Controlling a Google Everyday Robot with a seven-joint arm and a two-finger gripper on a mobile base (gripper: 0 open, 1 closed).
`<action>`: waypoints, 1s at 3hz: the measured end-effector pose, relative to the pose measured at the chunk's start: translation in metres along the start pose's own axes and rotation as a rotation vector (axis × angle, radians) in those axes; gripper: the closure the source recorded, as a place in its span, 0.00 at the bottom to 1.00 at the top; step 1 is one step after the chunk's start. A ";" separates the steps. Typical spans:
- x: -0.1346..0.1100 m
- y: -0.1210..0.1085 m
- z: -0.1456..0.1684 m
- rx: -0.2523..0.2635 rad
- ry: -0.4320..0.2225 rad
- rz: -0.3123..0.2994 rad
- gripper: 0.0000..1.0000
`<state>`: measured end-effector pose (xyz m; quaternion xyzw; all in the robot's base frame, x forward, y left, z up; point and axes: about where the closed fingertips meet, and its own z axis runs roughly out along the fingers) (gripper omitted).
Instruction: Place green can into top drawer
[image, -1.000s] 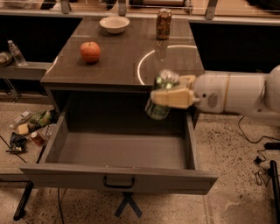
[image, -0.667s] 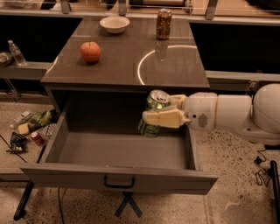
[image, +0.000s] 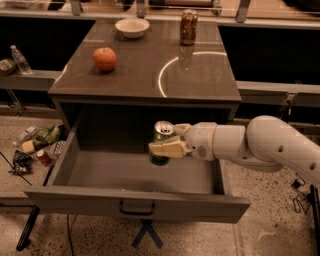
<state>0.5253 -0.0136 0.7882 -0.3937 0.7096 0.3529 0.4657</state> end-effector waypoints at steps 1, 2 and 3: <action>0.024 -0.019 0.033 0.015 0.033 -0.053 1.00; 0.053 -0.019 0.051 0.021 0.071 -0.093 0.82; 0.081 -0.017 0.065 0.043 0.111 -0.132 0.51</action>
Offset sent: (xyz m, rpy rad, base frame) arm 0.0186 0.0293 -0.1134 -0.1694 -0.0712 0.0291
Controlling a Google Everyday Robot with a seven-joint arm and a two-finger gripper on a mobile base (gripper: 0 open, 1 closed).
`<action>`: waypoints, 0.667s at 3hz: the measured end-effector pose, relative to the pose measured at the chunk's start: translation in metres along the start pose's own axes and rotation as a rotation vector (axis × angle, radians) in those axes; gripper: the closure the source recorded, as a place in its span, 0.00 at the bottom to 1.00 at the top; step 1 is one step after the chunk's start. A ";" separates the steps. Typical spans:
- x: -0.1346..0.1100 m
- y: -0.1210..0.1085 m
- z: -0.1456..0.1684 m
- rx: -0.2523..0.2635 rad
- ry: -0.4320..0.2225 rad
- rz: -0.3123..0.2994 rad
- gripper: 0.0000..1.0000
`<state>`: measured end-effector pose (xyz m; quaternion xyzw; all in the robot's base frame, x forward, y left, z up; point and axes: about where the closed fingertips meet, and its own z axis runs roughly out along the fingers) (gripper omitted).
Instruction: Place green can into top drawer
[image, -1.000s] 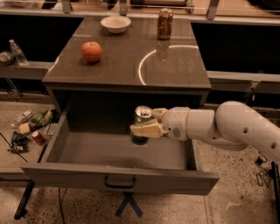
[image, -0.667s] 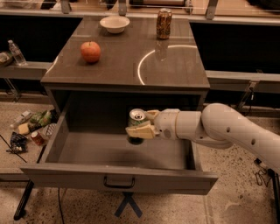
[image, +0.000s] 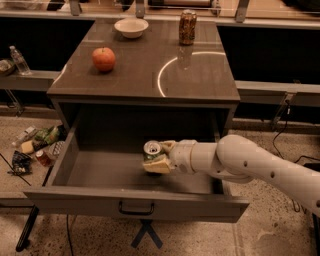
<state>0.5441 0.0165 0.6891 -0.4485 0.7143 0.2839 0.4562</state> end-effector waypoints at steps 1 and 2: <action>0.010 0.002 0.011 0.016 0.010 -0.024 0.20; 0.010 0.001 0.016 0.023 0.003 -0.034 0.00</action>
Offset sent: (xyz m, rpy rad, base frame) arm 0.0082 0.0099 -0.0181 -0.0214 -0.0526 -0.0153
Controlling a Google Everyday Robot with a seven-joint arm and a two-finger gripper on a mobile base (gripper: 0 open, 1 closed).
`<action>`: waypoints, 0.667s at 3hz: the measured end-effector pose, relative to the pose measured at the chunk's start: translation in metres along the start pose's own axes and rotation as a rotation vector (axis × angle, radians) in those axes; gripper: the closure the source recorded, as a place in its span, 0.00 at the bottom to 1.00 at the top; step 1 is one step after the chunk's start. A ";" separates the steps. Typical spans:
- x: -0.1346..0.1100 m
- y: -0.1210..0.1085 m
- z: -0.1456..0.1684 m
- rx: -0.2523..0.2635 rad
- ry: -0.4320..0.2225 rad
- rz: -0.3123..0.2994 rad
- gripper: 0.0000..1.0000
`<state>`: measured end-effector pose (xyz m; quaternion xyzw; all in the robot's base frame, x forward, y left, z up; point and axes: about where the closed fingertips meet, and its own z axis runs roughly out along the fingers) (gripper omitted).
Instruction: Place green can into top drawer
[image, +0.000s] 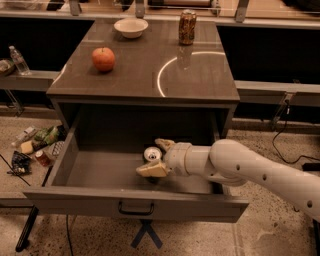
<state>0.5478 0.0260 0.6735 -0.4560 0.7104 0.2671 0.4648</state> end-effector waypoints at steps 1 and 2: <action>0.002 -0.006 -0.014 -0.016 0.024 0.075 0.00; -0.025 -0.036 -0.074 0.023 0.034 0.206 0.03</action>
Offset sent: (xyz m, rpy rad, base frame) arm 0.0140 -0.1173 0.0977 0.0806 0.2412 -0.2074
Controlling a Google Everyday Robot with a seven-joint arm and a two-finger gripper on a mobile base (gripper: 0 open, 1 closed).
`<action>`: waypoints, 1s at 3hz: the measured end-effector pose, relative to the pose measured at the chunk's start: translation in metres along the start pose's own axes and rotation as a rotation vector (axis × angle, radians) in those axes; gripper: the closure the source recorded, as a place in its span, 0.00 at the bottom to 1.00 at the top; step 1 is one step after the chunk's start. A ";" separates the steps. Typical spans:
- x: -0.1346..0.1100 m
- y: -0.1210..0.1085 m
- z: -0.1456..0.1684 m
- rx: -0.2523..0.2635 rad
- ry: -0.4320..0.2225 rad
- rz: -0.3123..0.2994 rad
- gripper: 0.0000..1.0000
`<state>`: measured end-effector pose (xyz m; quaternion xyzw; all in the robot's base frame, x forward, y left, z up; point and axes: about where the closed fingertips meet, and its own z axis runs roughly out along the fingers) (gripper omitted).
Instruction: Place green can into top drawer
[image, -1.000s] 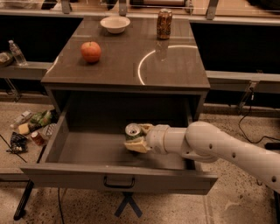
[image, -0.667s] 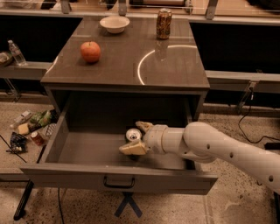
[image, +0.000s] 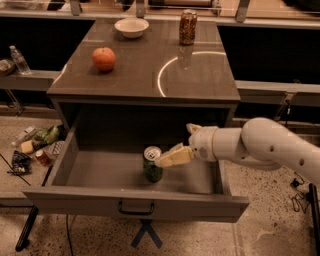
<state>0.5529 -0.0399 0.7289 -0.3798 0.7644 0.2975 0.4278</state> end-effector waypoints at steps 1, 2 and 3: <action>-0.025 -0.013 -0.041 0.039 -0.009 0.043 0.26; -0.069 -0.026 -0.083 0.116 -0.049 0.029 0.49; -0.127 -0.041 -0.112 0.182 -0.118 -0.048 0.72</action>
Offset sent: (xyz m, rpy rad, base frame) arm 0.0205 -0.0935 0.1685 0.0116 -0.1190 -0.2143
